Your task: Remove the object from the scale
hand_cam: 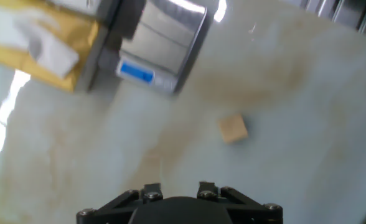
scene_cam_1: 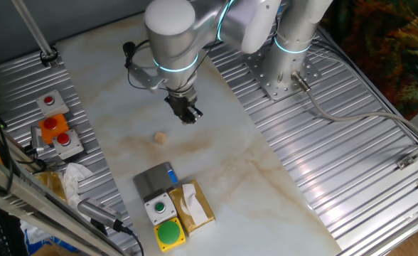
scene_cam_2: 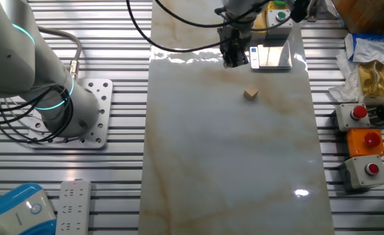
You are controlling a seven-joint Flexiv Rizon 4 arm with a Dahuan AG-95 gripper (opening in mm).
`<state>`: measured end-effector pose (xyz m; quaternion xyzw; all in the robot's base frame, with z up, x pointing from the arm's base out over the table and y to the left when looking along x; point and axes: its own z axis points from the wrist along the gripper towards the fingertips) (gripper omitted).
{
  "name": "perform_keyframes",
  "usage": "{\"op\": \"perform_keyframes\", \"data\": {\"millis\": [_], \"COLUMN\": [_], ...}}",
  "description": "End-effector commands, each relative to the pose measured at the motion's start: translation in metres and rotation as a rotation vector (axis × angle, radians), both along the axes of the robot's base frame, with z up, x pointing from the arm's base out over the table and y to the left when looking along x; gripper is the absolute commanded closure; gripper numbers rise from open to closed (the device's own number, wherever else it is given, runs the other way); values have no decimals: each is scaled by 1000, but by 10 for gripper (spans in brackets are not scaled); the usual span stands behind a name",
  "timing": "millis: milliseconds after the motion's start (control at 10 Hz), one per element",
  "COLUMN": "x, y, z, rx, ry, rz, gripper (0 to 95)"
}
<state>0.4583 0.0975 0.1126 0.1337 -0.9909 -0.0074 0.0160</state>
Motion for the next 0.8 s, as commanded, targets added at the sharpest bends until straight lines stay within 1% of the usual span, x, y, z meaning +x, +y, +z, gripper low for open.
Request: {"op": "perform_keyframes", "data": {"millis": [100, 200, 300, 800], "x": [2, 4, 4, 3], "y": [0, -2, -2, -1], "z": [-2, -4, -4, -3], "rx": [-8, -28, -34, -44], "ry": [46, 53, 49, 46], "rz": [-180, -171, -171, -194], "gripper": [950, 950, 950, 950]}}
